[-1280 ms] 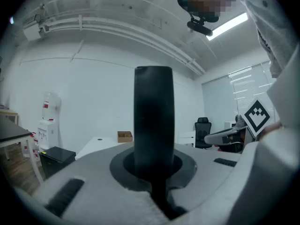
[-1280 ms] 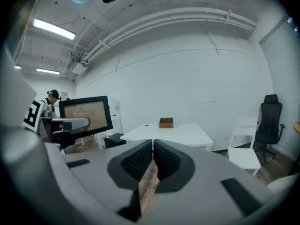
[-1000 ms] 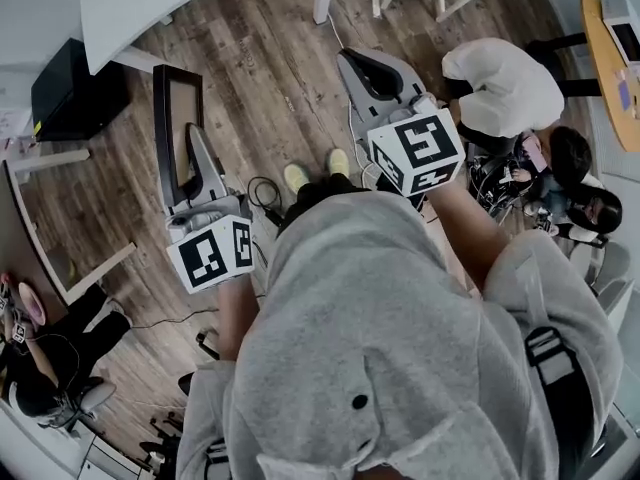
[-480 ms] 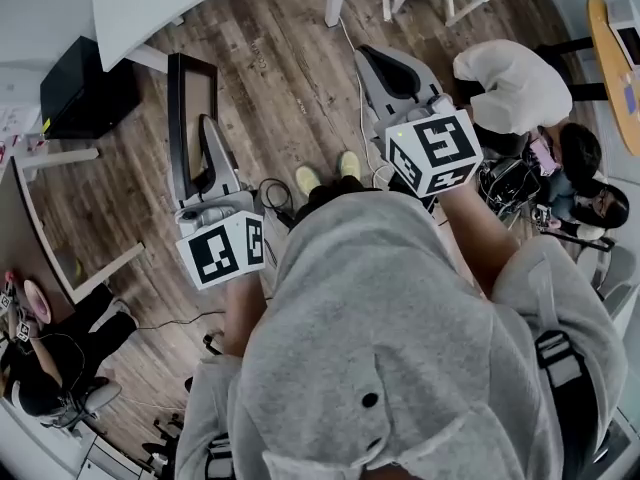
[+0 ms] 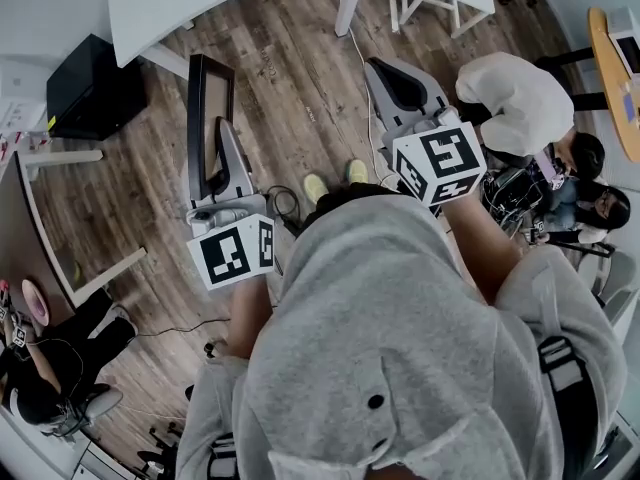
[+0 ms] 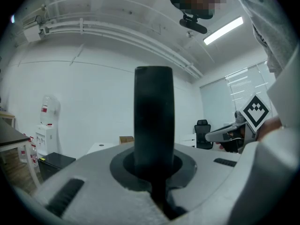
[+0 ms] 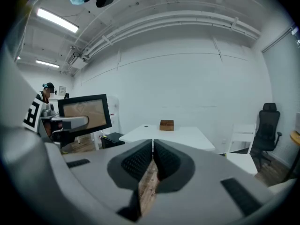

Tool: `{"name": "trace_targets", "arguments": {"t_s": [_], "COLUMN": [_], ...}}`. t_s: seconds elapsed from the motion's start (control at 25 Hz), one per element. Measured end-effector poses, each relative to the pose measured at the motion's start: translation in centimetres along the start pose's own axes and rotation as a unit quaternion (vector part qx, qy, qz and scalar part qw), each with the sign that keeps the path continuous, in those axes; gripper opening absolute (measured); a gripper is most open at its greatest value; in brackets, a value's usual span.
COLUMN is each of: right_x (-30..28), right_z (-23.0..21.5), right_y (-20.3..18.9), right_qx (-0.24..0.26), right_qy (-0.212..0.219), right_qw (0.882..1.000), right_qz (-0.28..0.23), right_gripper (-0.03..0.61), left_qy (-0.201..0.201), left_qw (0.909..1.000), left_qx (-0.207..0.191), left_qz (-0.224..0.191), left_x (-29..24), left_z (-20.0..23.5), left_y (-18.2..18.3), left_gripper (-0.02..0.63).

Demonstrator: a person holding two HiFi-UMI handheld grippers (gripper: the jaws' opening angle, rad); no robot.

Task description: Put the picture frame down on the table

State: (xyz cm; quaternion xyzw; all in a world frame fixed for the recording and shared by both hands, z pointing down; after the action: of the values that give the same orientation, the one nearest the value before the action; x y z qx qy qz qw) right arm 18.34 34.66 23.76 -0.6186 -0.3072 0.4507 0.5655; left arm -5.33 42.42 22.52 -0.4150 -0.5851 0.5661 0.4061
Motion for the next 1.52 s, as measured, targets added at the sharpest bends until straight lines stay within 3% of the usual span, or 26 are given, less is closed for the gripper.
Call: {"name": "trace_targets", "arguments": {"t_s": [0.8,1.52], "right_x": [-3.1,-16.1], "right_z": [1.5,-2.0], "right_y": [-0.4,1.7], "right_qx": [0.003,-0.004], "right_qy": [-0.002,0.008], "right_qw": [1.000,1.000], "right_qz": [-0.002,0.011], "right_gripper": [0.029,0.029], "left_qy": [0.004,0.003], "left_qw": [0.9998,0.9998], "left_qx": [-0.013,-0.019], "left_qz": [-0.014,0.010], "left_x": [-1.0,-12.4], "left_z": [3.4,9.6], "left_y": [-0.5,-0.4], "left_gripper": [0.026,0.026]}}
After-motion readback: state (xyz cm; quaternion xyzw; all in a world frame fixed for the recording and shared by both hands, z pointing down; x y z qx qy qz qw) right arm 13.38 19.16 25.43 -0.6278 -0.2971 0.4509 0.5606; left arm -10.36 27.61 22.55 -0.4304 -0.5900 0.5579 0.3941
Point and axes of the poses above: the fingertips, and each gripper's own axes: x backward along the fingers, z to its left, y out of its top, the point moved 5 cm from there along x, backward along the fingers, and after that the axes turned 11 degrees about -y, right-handed, at the moved point
